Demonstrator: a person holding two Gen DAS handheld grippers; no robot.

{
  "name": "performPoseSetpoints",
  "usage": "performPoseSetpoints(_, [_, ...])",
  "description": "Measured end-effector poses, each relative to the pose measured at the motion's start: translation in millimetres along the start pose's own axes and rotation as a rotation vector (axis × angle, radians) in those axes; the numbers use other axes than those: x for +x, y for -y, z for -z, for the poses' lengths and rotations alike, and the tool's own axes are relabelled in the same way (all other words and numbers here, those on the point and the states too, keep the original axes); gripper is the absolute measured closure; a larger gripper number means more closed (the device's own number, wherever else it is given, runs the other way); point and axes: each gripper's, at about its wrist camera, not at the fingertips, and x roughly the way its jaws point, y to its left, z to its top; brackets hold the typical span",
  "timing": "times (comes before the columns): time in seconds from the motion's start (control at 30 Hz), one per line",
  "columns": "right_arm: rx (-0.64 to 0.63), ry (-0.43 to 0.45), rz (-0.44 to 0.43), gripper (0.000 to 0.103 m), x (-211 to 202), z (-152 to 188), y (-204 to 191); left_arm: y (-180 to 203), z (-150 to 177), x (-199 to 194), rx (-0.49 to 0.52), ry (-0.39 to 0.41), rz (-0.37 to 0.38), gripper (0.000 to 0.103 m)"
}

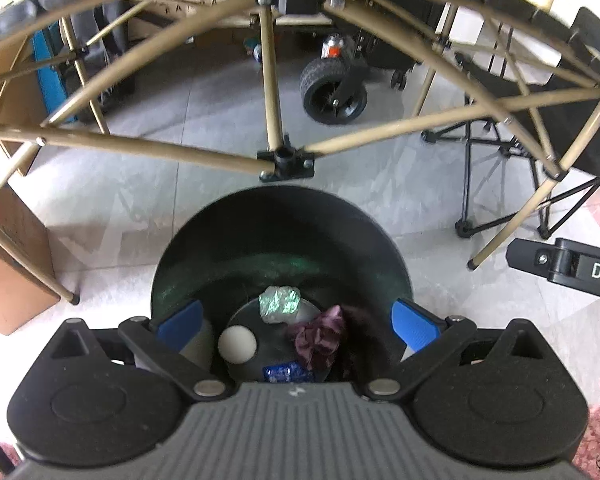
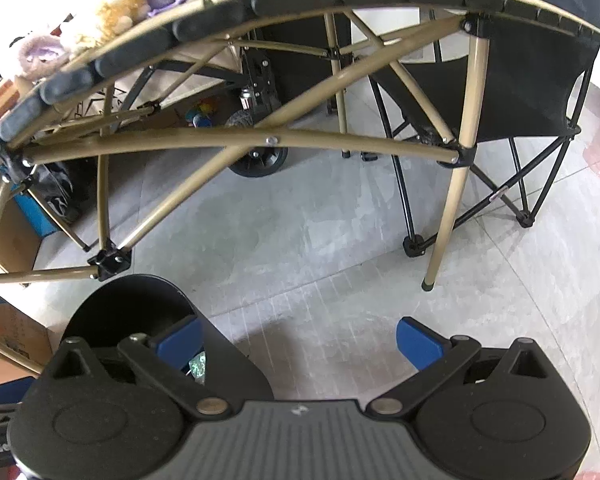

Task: Collect trash
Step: 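Raise both tools from the bin back up toward the table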

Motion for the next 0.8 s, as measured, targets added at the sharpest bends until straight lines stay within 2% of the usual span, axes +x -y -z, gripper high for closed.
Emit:
performPoseSetpoints(0.5, [-0.027, 0.13, -0.061, 0.0, -59.5, -1.5, -1.9, -10.6, -2.8, -72.2, -0.014, 0.19, 0.036, 0.0])
performPoseSetpoints(0.8, [0.003, 0.282, -0.11, 0.0, -107.9, -7.3, 1.0, -9.0, -8.3, -131.8, 0.025, 0.365, 0.049, 0.0])
